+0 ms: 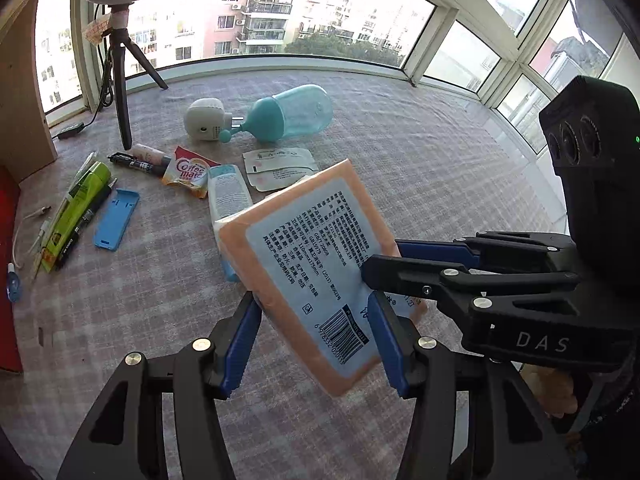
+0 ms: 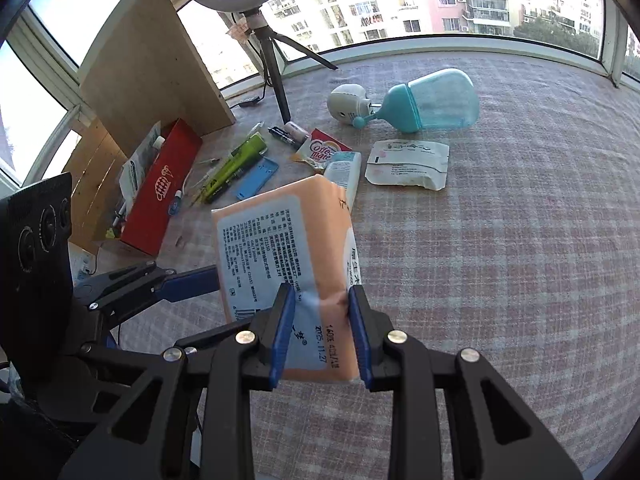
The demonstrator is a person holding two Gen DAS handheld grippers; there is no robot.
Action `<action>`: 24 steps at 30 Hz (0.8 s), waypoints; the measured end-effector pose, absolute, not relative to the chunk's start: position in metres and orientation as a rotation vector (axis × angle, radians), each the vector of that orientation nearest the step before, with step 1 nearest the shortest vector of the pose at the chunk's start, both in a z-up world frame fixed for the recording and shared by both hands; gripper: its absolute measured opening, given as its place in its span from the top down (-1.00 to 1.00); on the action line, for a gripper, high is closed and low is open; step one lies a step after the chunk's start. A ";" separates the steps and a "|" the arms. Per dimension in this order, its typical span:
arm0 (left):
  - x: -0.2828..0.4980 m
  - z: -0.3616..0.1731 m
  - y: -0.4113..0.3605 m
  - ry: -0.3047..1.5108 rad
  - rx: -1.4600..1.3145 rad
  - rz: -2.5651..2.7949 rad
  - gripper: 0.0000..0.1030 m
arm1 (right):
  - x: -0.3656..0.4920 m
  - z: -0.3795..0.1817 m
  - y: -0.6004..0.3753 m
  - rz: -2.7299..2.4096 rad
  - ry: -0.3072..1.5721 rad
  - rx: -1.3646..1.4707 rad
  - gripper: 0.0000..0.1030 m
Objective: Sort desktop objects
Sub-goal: 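Carry the package to the red box and open the right gripper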
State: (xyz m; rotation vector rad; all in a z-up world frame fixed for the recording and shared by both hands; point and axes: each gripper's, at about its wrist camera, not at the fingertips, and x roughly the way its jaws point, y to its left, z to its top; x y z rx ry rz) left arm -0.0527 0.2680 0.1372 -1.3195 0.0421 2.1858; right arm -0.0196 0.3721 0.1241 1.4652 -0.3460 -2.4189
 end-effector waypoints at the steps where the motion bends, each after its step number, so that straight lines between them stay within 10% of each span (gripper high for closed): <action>1: -0.053 0.143 0.255 0.044 -1.306 2.203 -0.01 | -0.020 0.132 0.360 -2.422 -0.328 1.445 0.46; 24: -0.125 0.223 -0.073 -0.028 -1.185 2.701 -0.01 | -0.145 0.224 0.020 -2.278 -0.073 1.100 0.46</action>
